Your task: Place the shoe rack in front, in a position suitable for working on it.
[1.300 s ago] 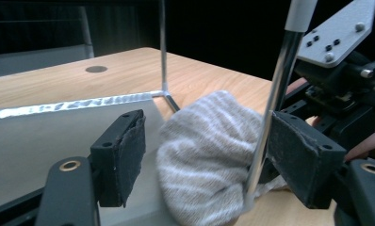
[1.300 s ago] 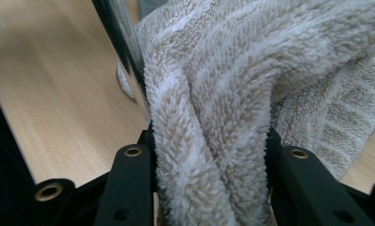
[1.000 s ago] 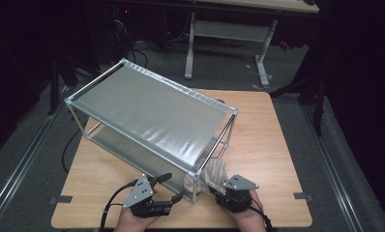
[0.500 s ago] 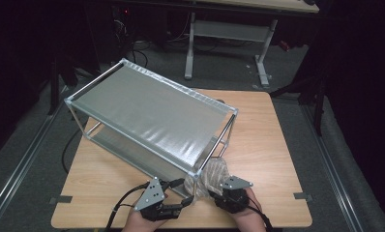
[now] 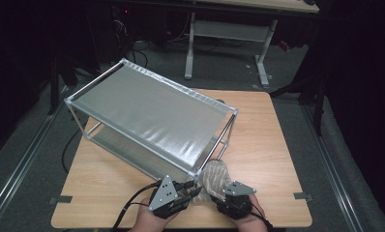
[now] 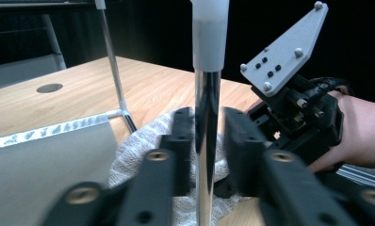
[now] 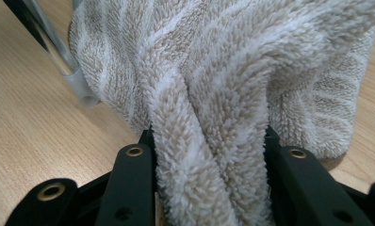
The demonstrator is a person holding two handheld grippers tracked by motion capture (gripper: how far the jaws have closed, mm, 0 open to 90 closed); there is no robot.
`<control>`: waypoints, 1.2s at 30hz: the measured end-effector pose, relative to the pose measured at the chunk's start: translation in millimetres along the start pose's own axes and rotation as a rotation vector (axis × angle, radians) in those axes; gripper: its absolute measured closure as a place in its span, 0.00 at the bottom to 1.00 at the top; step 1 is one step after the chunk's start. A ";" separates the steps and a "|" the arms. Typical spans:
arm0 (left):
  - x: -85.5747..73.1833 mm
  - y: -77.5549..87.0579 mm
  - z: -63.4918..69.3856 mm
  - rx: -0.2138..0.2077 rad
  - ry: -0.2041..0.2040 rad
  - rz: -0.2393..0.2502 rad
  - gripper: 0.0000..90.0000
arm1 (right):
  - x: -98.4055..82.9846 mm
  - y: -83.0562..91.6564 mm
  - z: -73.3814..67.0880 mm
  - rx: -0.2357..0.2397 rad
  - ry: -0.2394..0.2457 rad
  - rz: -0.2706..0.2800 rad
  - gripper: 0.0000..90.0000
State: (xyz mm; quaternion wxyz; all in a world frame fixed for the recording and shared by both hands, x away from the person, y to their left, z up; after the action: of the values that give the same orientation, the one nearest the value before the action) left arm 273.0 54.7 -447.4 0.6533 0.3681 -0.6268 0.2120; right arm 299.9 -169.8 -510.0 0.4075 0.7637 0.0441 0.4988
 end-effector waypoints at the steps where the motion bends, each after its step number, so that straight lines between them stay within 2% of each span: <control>1: 0.1 0.5 -0.1 -0.002 -0.002 -0.001 0.89 | -0.1 0.2 0.0 -0.002 0.002 -0.001 0.69; 6: -2.5 7.6 -0.7 0.007 -0.012 0.009 0.89 | 2.0 0.7 -0.7 -0.018 0.014 0.004 0.70; 7: -3.3 10.4 -1.0 0.010 -0.015 0.013 0.88 | 3.5 0.8 -0.4 -0.023 0.029 0.012 0.70; 12: -6.7 26.3 -2.8 0.034 -0.030 0.009 0.88 | 17.5 -0.3 2.6 -0.041 0.035 0.071 0.70; 17: -10.7 43.1 -5.3 0.059 -0.037 0.007 0.88 | 34.1 -11.5 9.6 -0.058 0.030 0.106 0.68; 20: -13.1 53.6 -6.0 0.077 -0.029 0.003 0.88 | 43.4 -21.5 14.2 -0.059 0.012 0.109 0.68; 22: -14.3 59.8 -6.8 0.090 -0.037 0.001 0.88 | 50.2 -29.4 15.9 -0.055 0.008 0.111 0.68; 25: -16.0 67.4 -7.3 0.105 -0.035 -0.001 0.88 | 59.4 -39.5 14.1 -0.045 0.026 0.113 0.68; 28: -17.5 74.8 -7.6 0.124 -0.033 -0.005 0.88 | 66.2 -51.5 8.9 -0.033 0.042 0.094 0.68; 32: -18.8 80.7 -9.6 0.140 -0.038 -0.006 0.88 | 71.6 -68.8 6.8 -0.037 0.094 0.041 0.68; 36: -19.7 82.8 -10.6 0.141 -0.039 -0.004 0.87 | 71.5 -75.9 9.6 -0.014 0.065 -0.005 0.68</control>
State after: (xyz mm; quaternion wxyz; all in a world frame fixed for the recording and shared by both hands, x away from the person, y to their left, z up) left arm 216.5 119.2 -448.2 0.6136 0.4185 -0.6222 0.2473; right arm 369.0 -91.0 -510.3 0.4126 0.7440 0.0558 0.5226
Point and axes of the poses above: each handheld gripper's, and its own axes: y roughly backward along the jaws, x roughly out of its top, z roughly to its right, the point moved 2 cm from there along -y, roughly forward along the jaws, and after that the axes turned 14 degrees about x, right-handed, at the moved point
